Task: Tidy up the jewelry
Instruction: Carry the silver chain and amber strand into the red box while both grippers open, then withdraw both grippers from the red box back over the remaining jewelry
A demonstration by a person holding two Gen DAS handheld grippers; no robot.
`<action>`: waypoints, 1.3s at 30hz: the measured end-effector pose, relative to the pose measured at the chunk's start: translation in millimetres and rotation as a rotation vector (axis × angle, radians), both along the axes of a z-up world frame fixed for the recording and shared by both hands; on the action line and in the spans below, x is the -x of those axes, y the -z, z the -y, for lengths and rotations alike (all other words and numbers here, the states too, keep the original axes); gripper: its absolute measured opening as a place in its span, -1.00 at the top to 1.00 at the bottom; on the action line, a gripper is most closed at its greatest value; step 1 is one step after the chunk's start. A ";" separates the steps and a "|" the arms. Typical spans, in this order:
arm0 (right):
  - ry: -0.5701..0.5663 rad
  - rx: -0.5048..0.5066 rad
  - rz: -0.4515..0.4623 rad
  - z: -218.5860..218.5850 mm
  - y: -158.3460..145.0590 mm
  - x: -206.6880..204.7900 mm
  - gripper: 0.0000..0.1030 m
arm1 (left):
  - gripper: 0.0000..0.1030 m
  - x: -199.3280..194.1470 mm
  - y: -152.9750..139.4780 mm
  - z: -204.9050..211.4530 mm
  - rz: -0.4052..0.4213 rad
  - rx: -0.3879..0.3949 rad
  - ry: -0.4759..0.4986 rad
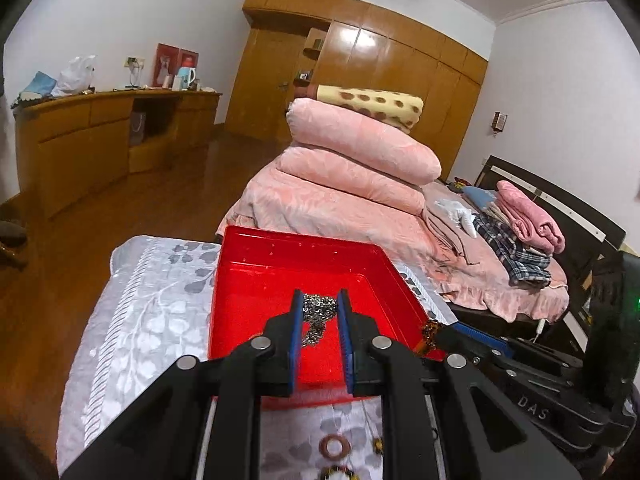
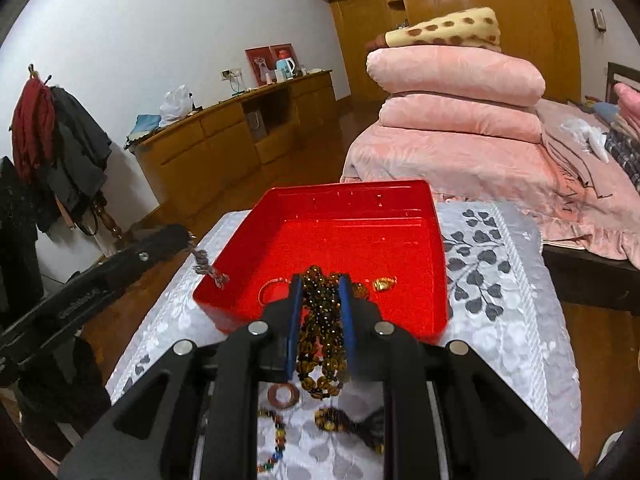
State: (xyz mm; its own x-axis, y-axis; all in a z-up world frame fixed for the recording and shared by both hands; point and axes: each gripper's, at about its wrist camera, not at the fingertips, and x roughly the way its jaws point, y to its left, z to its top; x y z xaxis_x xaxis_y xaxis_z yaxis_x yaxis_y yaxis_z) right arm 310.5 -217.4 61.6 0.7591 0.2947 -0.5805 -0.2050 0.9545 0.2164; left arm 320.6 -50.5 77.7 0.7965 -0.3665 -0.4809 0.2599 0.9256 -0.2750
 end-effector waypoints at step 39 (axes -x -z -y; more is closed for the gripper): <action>0.034 0.064 -0.017 -10.3 47.1 65.4 -0.20 | -0.69 71.0 62.8 -60.1 -0.113 -0.157 -0.151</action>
